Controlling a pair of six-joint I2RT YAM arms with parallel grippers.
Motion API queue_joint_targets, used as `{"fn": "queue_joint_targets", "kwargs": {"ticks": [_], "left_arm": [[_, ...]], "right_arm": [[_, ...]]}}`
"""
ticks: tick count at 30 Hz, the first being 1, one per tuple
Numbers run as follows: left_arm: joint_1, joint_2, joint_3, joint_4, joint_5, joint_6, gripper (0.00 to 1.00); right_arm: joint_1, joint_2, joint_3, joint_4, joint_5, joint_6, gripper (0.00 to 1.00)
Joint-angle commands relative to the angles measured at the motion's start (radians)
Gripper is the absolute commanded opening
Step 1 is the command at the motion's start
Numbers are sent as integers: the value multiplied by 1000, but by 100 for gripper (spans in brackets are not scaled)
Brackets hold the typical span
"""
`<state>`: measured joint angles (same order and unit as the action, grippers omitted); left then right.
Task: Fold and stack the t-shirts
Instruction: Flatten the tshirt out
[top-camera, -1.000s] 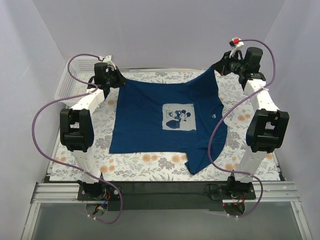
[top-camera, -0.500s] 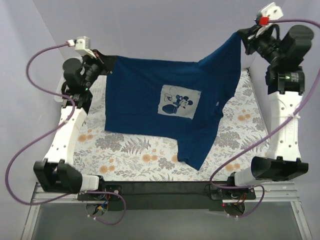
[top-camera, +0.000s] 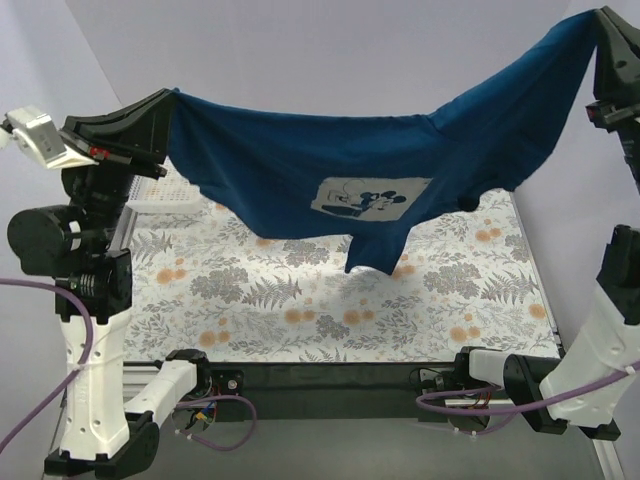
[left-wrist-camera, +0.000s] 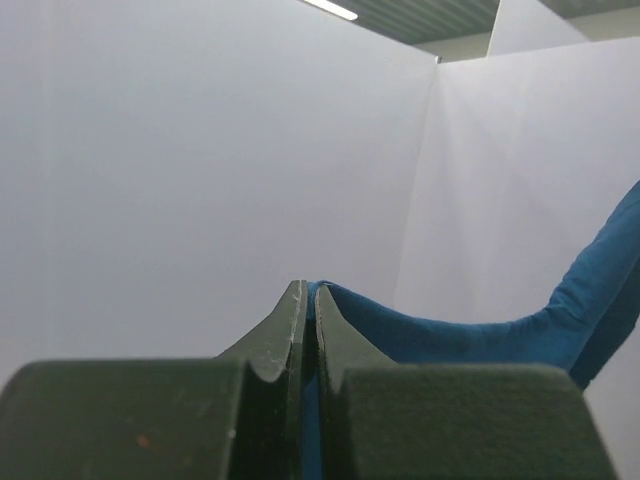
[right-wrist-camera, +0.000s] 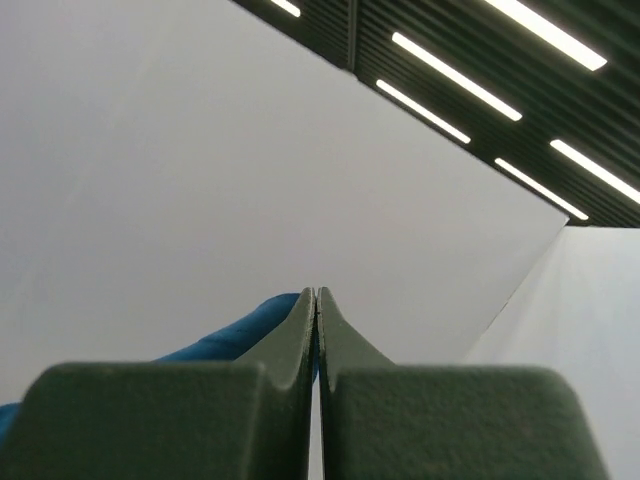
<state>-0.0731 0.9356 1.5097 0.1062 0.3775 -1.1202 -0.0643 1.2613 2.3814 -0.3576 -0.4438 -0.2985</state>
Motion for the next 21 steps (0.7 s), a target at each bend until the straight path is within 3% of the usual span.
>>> {"fn": "queue_joint_targets", "kwargs": {"ticks": [1, 5, 10, 21], "left_arm": [[6, -17, 21, -22, -31, -26, 0], [6, -12, 17, -17, -51, -23, 0], [6, 25, -57, -30, -97, 16, 0], [6, 176, -487, 131, -117, 62, 0]], "right_arm": [[-5, 9, 24, 28, 68, 27, 1], [-5, 29, 44, 43, 79, 30, 1], [-5, 81, -53, 58, 65, 36, 1], [12, 208, -319, 118, -79, 142, 1]]}}
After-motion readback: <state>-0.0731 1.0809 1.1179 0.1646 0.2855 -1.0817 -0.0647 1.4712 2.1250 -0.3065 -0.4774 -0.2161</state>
